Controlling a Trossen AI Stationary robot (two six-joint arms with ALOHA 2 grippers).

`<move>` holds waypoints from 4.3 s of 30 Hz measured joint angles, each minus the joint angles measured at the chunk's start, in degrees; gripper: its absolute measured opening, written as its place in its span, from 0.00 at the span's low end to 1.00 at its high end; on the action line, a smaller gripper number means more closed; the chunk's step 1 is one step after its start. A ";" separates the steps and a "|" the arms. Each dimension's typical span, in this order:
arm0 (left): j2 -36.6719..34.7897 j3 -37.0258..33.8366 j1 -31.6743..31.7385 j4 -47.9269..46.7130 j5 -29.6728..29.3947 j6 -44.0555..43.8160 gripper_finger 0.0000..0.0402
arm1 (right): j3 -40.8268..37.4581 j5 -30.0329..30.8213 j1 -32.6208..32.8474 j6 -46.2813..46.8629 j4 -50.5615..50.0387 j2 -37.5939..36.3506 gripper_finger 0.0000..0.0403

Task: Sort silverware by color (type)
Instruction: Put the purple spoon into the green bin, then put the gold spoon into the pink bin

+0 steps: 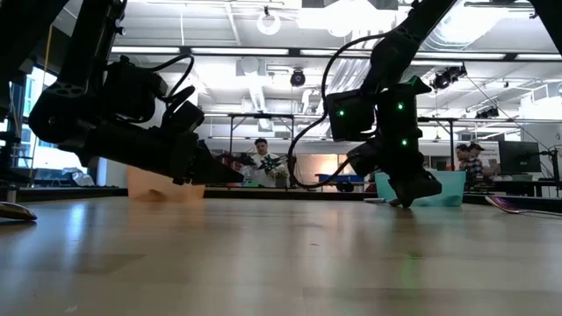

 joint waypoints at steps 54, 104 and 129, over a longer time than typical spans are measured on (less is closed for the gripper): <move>0.00 0.00 -0.07 0.11 -0.02 -0.09 0.00 | 8.46 11.39 -2.18 20.58 -20.33 -27.32 0.00; 0.00 0.12 -0.91 -0.36 7.35 3.15 0.00 | -31.95 -24.89 4.59 19.89 68.37 -35.80 0.02; -25.78 15.69 -23.04 -75.58 -4.87 -24.59 0.00 | -47.87 -32.27 7.32 4.75 101.26 -31.45 0.00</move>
